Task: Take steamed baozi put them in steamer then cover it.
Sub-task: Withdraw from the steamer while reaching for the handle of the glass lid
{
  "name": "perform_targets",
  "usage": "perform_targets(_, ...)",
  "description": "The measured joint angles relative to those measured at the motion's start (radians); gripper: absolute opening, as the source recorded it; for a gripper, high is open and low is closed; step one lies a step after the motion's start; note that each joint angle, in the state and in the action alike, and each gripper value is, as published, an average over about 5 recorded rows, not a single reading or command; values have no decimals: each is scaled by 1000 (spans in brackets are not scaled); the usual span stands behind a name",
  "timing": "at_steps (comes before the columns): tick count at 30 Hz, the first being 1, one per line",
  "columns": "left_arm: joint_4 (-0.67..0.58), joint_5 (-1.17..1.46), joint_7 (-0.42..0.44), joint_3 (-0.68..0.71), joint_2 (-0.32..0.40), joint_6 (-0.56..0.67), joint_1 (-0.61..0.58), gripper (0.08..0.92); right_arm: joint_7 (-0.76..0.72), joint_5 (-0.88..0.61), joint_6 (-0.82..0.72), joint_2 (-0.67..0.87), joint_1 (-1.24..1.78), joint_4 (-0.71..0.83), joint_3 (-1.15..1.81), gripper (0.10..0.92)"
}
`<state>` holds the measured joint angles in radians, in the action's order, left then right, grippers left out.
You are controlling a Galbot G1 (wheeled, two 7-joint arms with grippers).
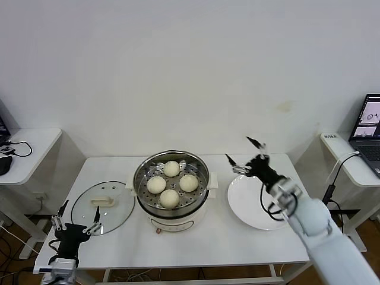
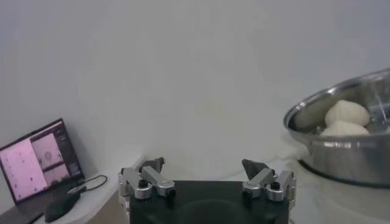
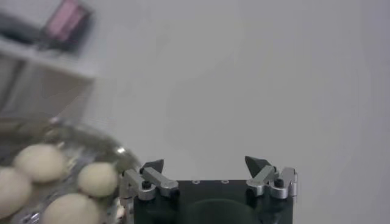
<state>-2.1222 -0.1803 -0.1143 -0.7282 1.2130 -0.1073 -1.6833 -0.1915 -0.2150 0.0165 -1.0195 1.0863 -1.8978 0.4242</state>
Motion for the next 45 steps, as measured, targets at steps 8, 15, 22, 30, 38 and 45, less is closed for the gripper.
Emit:
perform_targets(8,101,-307,-10,11,-48,60,15,823,-8,32,116,-204,258,-26,234,823)
perform_targets(15,234,-620,-25,39,-112,110,55,823,-9,55,171,-332,399,-22,354,823)
perform_targets(22,397,-847,-43,103,-167,136,164,823,-11,77,206,-417,479,-12,420,823)
perform_targets(30,559,-969,-54,177,-209,150,324,823,-15,89,224,-470,526,-2,459,822)
perform_targets(38,689,-1018,-55,233,-223,159,434,823,-20,89,233,-487,557,0,480,823)
perform_targets(45,758,-1039,-53,258,-231,161,498,823,-24,91,242,-499,571,3,483,823)
